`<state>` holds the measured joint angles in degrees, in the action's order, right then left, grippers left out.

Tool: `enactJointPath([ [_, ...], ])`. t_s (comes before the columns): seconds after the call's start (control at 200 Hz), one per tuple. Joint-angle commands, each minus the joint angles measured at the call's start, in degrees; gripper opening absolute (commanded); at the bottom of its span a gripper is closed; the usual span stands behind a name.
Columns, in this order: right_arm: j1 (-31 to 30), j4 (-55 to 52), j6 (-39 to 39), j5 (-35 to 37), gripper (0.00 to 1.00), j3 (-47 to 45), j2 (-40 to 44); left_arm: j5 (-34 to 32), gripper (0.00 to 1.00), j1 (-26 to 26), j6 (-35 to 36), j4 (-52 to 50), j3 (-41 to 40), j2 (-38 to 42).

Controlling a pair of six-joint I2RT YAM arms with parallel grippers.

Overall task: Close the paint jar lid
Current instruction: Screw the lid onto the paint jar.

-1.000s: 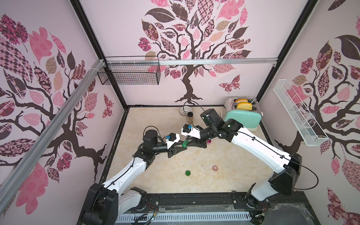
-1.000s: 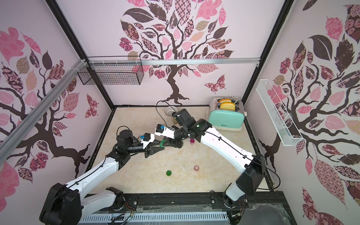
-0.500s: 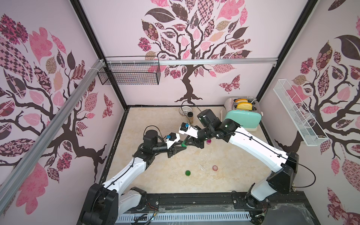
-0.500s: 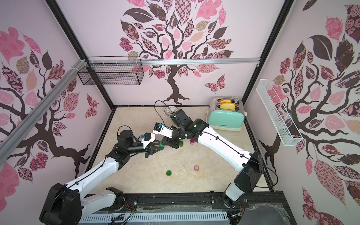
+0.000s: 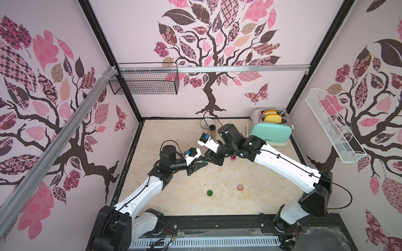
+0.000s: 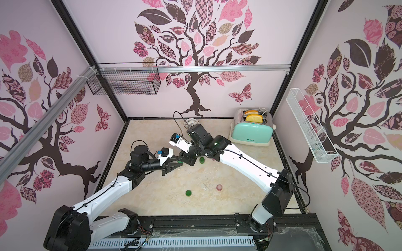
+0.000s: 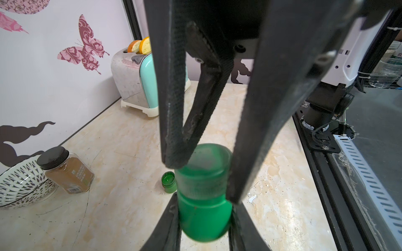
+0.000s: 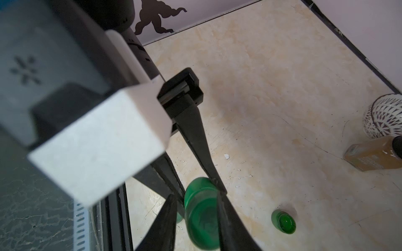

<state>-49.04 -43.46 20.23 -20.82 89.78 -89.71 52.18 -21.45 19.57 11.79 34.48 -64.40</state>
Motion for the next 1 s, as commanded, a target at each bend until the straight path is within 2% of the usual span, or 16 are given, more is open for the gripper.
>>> enactJointPath([
  [0.0,-0.58,-0.41,0.07,0.69,0.43,1.73,2.31,2.48,0.26,-0.47,0.6,3.94,0.78,1.56],
  [0.12,0.28,-1.1,2.83,-0.3,0.55,1.75,4.75,3.65,0.26,-0.52,0.6,3.94,0.85,1.34],
  [0.26,2.25,-2.92,7.29,-3.86,0.75,0.49,6.82,6.25,0.26,-0.61,0.37,3.85,1.11,0.88],
  [0.315,2.87,-3.92,8.82,-4.47,0.79,0.31,7.17,7.36,0.26,-0.7,0.35,3.77,1.2,0.56],
  [0.525,4.09,-10.17,19.44,-6.6,0.79,1.21,6.49,10.94,0.26,-0.91,1.83,0.31,2.5,-0.63],
  [0.675,4.08,-11.71,23.83,-7.86,0.8,1.86,5.8,12.07,0.26,-1.21,2.89,-1.48,3.13,-1.03],
  [0.995,3.51,-14.46,25.9,-9.93,0.76,5.09,1.86,12.08,0.27,-1.35,3.78,-2.03,3.4,-1.26],
])
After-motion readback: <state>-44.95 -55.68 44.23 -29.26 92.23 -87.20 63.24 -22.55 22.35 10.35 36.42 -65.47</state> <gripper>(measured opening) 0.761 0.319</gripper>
